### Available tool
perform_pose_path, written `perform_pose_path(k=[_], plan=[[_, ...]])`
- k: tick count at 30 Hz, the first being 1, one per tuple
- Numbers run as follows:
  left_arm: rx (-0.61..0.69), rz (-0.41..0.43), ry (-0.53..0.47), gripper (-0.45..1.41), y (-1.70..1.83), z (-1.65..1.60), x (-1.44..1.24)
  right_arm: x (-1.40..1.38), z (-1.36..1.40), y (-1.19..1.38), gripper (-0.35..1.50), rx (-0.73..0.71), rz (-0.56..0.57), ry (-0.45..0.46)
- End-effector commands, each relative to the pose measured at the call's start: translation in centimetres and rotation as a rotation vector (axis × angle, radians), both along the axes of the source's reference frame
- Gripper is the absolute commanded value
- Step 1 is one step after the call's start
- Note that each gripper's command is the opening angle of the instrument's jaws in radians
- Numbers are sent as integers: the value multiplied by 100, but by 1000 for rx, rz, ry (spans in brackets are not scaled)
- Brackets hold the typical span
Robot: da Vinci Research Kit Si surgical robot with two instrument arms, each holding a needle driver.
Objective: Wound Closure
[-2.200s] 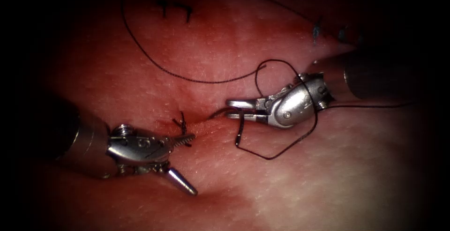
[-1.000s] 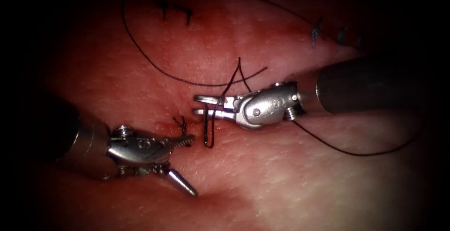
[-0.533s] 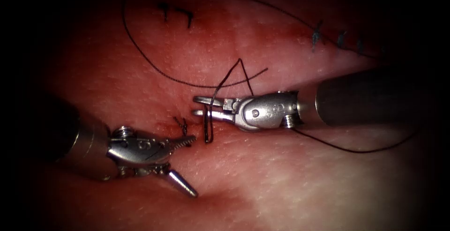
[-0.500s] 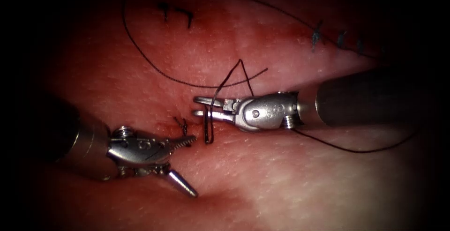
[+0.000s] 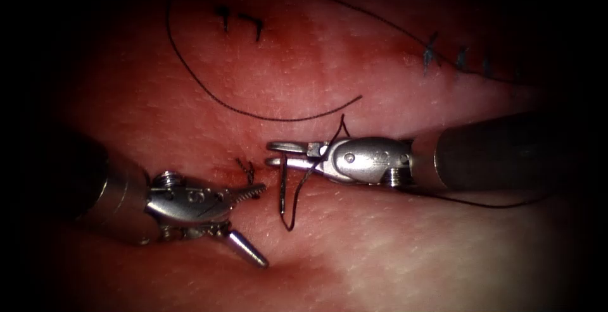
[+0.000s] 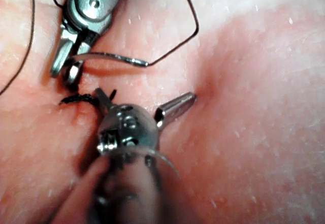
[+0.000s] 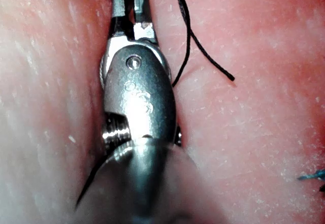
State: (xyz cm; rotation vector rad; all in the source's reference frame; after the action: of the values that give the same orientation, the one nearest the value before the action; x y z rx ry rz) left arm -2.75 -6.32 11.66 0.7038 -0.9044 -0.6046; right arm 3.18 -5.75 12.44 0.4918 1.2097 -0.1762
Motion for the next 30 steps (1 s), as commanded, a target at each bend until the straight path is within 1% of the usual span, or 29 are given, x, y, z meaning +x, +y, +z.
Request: perform_pose_path(k=[1,3,14,18,22,27,30], plan=[[3,2,-1,101,-11,4,-4,6,9,-10,-35,6,-2,-7],[3,2,-1,101,-11,4,-3,0,15,-16,-35,17,-31,-21],[2,1,0,101,-11,4,-3,-8,14,-34,-35,25,-97,-58],[0,-1,1,101,-11,3,-2,-10,23,-39,-35,47,-97,-85],[-1,-1,2,101,-11,3,0,-15,31,-42,-35,102,-85,-129],[-1,-2,2,101,-11,3,0,-21,47,-54,-35,169,-107,-187],[-1,-1,2,101,-11,3,0,-26,55,-61,-35,183,-124,-220]])
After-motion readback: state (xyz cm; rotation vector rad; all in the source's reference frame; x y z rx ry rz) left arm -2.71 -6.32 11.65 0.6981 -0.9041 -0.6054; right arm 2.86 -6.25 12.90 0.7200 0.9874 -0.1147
